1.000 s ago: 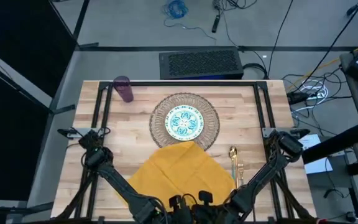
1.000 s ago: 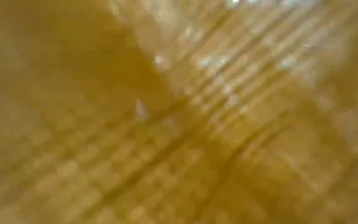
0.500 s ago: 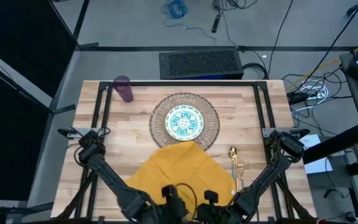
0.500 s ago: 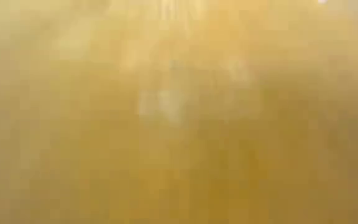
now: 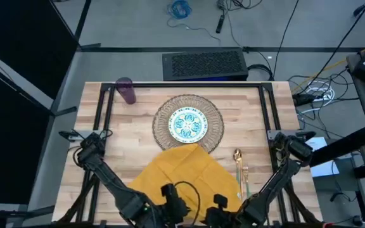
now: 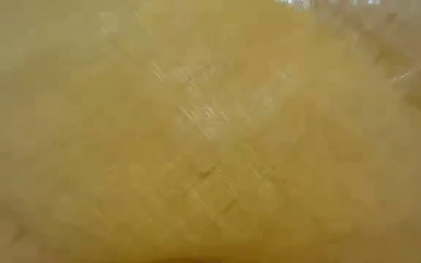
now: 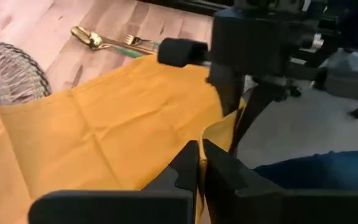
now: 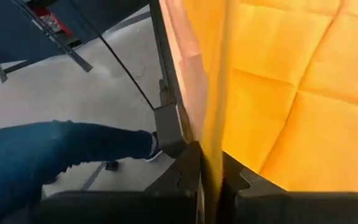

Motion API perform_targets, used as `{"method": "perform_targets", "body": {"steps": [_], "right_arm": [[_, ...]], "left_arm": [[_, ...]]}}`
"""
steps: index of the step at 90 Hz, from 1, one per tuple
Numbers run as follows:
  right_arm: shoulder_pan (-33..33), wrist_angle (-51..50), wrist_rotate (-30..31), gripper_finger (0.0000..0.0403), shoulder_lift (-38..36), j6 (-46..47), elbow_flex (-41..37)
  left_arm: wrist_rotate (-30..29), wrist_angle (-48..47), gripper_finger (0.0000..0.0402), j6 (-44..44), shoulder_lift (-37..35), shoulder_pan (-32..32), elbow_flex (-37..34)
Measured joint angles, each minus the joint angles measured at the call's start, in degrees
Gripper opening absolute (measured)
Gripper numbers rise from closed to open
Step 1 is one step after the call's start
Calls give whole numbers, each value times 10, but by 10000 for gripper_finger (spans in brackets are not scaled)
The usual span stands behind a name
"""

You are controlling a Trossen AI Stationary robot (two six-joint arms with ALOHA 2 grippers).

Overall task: Set table place
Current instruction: Fold the yellow table napkin

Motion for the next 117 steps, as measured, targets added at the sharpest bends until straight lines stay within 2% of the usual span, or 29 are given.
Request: {"method": "perform_targets", "body": {"steps": [8, 18, 31, 39, 46, 57, 63, 90, 117], "right_arm": [[-2, 2, 34, 21, 0, -43, 18], [-11, -12, 51, 62, -1, -74, 39], [-27, -15, 47, 122, -1, -83, 46], [-36, -30, 26, 138, -1, -62, 46], [-42, -38, 10, 116, -1, -51, 46], [-44, -26, 3, 21, -1, -87, 46], [-43, -22, 3, 7, -1, -90, 46], [-22, -36, 28, 0, -1, -69, 46], [-7, -51, 66, 0, -1, -49, 45]], "left_arm": [[11, 28, 0, 13, 8, 0, 0], [43, 43, 0, 15, 24, 0, 0], [48, 62, 0, 16, 35, -4, -1], [48, 74, 0, 18, 35, -4, -1], [48, 81, 0, 20, 35, -6, -1], [48, 77, 0, 20, 35, -6, -1], [48, 70, 0, 20, 35, -6, -1], [-5, -5, 0, 17, 35, 2, -1], [-17, 7, 0, 15, 35, 8, -1]]}}
